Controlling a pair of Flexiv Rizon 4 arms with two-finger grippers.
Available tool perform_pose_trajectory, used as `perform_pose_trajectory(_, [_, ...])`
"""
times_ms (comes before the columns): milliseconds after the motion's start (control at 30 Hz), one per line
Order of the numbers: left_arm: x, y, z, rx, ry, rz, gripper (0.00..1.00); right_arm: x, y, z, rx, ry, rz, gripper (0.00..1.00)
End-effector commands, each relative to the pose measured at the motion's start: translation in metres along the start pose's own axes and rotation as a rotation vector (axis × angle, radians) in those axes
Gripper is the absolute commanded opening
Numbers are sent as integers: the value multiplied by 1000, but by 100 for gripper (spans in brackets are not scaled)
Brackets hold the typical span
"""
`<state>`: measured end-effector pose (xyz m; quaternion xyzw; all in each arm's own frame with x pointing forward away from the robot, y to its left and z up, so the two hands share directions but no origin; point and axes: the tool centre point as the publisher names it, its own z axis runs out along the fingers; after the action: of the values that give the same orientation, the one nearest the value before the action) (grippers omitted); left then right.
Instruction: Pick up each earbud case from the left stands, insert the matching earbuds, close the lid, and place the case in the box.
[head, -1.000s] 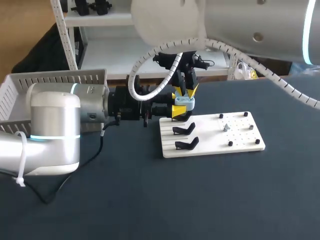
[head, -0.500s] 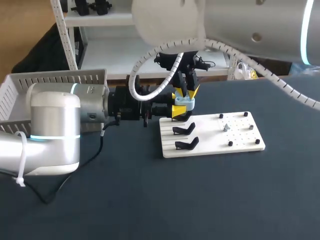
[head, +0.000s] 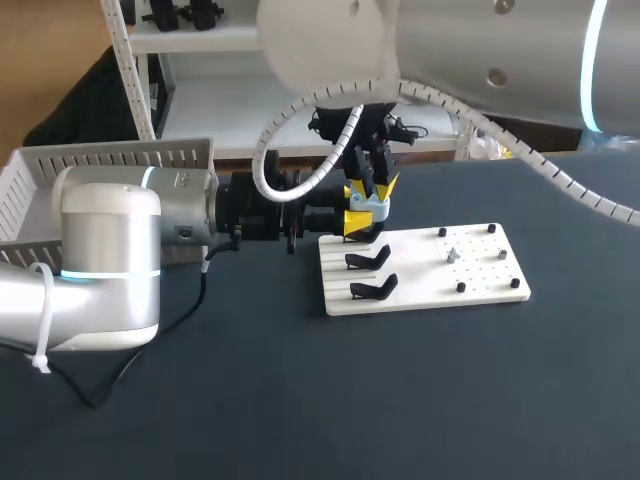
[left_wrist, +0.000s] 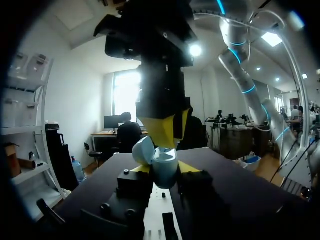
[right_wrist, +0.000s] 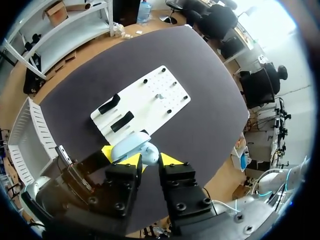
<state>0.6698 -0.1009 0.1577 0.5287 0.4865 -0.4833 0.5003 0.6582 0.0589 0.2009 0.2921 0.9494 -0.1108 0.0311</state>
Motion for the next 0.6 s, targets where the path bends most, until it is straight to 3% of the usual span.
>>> perform_pose_trajectory(33, [1, 0, 0, -1, -3, 2, 0, 3, -5, -11, -17, -4, 9, 34])
perform_pose_trajectory(167, [1, 0, 0, -1, -3, 2, 0, 6, -21, -20, -47, -11, 20, 41])
perform_pose_trajectory(333, [1, 0, 0, -1, -3, 2, 0, 8, -45, -37, -143, -27, 17, 36])
perform_pose_trajectory(500, [1, 0, 0, -1, -3, 2, 0, -6, -67, -42, -275, -6, -50, 38])
perform_pose_trajectory(600, [1, 0, 0, -1, -3, 2, 0, -24, -81, -41, -344, -11, -92, 39])
